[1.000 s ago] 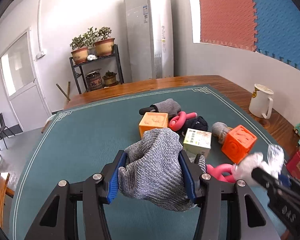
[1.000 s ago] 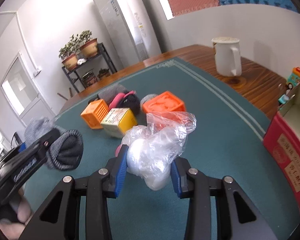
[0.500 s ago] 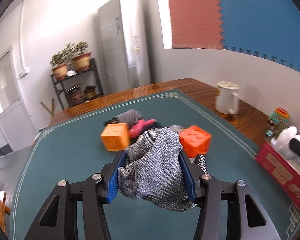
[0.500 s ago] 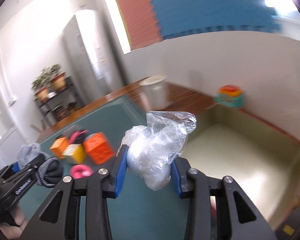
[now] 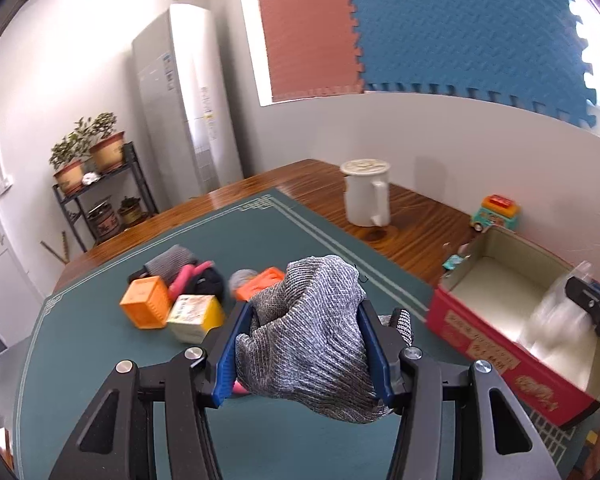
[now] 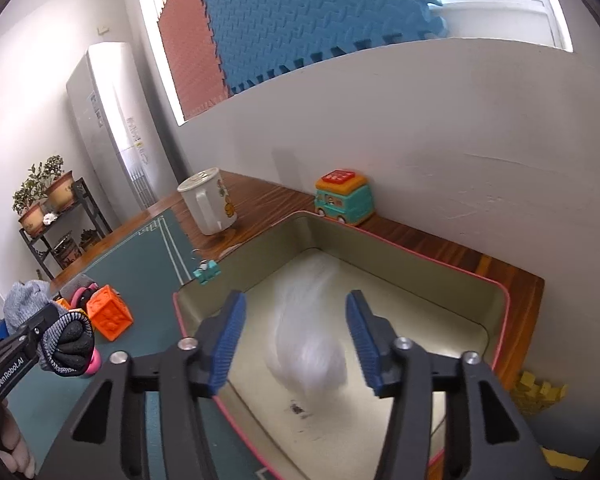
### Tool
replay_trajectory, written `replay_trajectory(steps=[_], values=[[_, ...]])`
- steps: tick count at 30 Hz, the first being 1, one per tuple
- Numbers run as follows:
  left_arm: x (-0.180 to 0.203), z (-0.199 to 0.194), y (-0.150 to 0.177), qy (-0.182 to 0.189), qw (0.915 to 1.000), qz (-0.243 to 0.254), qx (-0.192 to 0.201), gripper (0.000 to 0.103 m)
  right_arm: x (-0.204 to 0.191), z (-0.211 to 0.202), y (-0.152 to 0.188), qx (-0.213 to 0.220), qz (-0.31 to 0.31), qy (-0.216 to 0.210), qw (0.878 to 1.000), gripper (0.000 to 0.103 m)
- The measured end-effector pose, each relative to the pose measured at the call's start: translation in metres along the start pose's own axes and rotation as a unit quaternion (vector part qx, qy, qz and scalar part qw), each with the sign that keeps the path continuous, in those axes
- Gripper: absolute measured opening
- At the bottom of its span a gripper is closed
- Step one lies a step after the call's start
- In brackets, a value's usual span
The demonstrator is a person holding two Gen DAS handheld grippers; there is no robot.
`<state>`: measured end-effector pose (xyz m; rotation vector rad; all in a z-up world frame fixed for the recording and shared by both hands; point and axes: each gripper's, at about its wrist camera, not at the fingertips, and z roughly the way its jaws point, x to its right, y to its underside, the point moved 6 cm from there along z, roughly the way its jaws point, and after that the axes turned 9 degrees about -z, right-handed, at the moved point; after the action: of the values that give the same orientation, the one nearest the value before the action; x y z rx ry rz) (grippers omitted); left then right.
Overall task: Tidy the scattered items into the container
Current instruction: 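Carry both items to the red box and open both tools to drop them, then grasp the medicine box with the left tool while the right tool grasps the orange cube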
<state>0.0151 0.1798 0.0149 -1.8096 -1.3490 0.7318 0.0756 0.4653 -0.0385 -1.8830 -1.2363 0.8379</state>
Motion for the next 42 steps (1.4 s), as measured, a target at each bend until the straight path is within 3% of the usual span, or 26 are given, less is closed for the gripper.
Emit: replay_trajectory(steps=[10, 18, 19, 21, 24, 33, 42], values=[[0.060, 0.009, -0.015, 0.051, 0.9985, 0.019, -0.004, 0.055, 0.035, -0.004, 0.016, 0.003, 0.036, 0.021, 0.999, 0.071], [0.122, 0.016, -0.025, 0.127, 0.9911, 0.037, -0.011, 0.055, 0.042, -0.010, 0.026, 0.002, 0.036, 0.032, 0.999, 0.071], [0.130, 0.016, -0.026, 0.144, 0.9887, 0.040, -0.014, 0.057, 0.043, -0.010, 0.026, 0.002, 0.036, 0.034, 0.999, 0.071], [0.143, 0.017, -0.025, 0.175, 0.9834, 0.043, -0.019, 0.070, 0.045, -0.011, 0.028, 0.001, 0.035, 0.038, 0.999, 0.071], [0.151, 0.014, -0.025, 0.195, 0.9794, 0.050, -0.014, 0.083, 0.048, -0.012, 0.029, 0.000, 0.039, 0.044, 0.998, 0.073], [0.115, 0.020, -0.025, 0.160, 0.9865, 0.033, -0.006, 0.084, 0.028, -0.010, 0.024, 0.002, 0.028, 0.030, 0.999, 0.073], [0.027, 0.035, -0.016, 0.096, 0.9948, -0.018, -0.028, 0.084, -0.026, -0.018, 0.013, 0.011, -0.021, -0.010, 1.000, 0.078]])
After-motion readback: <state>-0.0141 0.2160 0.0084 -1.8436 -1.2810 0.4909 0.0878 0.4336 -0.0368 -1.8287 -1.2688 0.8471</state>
